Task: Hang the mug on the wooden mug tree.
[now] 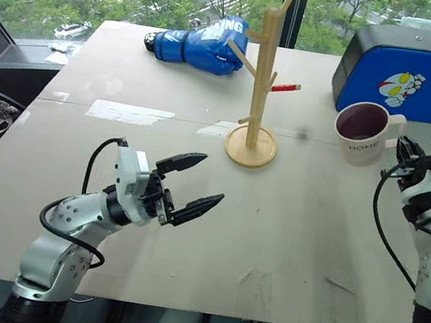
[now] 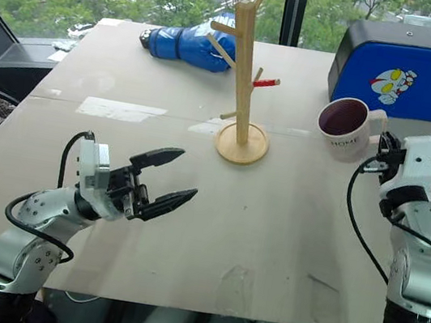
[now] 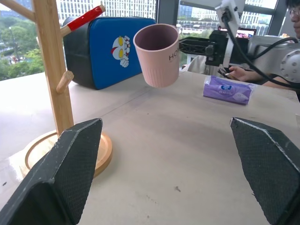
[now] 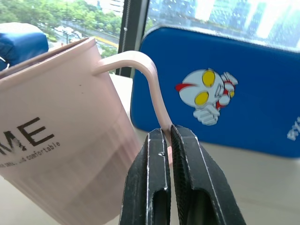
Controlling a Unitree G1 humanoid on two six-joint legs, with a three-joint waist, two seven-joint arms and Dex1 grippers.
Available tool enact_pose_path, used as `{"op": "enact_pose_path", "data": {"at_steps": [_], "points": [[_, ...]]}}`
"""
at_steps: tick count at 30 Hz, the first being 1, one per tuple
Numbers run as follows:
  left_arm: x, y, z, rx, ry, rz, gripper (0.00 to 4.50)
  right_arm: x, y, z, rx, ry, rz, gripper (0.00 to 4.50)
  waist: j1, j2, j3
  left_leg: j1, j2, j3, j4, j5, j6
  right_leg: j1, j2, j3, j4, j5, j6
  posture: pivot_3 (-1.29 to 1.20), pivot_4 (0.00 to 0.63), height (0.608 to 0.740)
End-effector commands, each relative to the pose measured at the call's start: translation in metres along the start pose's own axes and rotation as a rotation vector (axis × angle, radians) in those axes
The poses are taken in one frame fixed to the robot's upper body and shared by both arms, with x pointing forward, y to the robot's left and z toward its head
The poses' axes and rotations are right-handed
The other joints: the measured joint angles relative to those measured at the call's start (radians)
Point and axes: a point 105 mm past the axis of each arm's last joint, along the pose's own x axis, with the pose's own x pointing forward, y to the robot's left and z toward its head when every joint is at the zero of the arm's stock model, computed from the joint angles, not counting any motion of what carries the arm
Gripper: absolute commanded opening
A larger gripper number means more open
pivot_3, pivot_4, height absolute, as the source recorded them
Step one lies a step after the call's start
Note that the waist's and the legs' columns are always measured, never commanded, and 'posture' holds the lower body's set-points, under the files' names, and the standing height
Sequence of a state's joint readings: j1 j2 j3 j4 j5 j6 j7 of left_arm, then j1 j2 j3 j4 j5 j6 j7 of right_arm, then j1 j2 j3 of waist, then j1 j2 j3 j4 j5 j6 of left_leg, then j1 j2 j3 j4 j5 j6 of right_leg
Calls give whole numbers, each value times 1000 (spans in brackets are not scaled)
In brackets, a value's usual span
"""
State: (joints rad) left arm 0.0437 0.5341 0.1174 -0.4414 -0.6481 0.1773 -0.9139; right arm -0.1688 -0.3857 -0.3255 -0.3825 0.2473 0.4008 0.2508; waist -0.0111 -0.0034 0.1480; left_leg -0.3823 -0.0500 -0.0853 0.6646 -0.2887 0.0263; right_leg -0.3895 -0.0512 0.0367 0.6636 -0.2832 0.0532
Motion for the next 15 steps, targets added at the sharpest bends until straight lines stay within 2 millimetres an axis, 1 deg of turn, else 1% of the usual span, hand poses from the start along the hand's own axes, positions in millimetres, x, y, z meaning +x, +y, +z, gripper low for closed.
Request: {"op": "enact_pose_path", "data": {"at_steps": [1, 4, 6, 10, 15], "points": [[-1, 1, 6, 36, -17, -13, 4500, -13, 0, 9, 29, -26, -44, 53, -1, 0, 0, 0, 0, 0, 0, 0, 0, 0, 0, 0, 0, 0, 0, 0, 150, 740], [1, 0, 5, 40, -12, -33, 4500, -25, 6, -8, 83, 21, -73, 53, -3, 0, 0, 1, 0, 0, 0, 0, 0, 0, 0, 0, 1, 0, 0, 0, 150, 740], [2, 1, 5, 43, -12, -41, 4500, -29, 9, -14, 87, 43, -74, 53, -4, 0, 0, 1, 0, 0, 0, 0, 0, 0, 0, 1, 1, 0, 0, 0, 150, 740], [5, 0, 7, 44, -9, -64, 4500, -38, 11, -35, 100, 114, -73, 53, -3, 0, 0, 1, 0, 0, 0, 0, 0, 0, 0, 1, 1, 0, 0, 0, 150, 740], [4, -4, 7, 32, 2, -89, 4500, -41, 8, -44, 90, 142, -65, 53, -4, 0, 0, 1, 0, 1, 0, 0, 0, 0, 0, 1, 1, 0, 0, 0, 150, 740]]}}
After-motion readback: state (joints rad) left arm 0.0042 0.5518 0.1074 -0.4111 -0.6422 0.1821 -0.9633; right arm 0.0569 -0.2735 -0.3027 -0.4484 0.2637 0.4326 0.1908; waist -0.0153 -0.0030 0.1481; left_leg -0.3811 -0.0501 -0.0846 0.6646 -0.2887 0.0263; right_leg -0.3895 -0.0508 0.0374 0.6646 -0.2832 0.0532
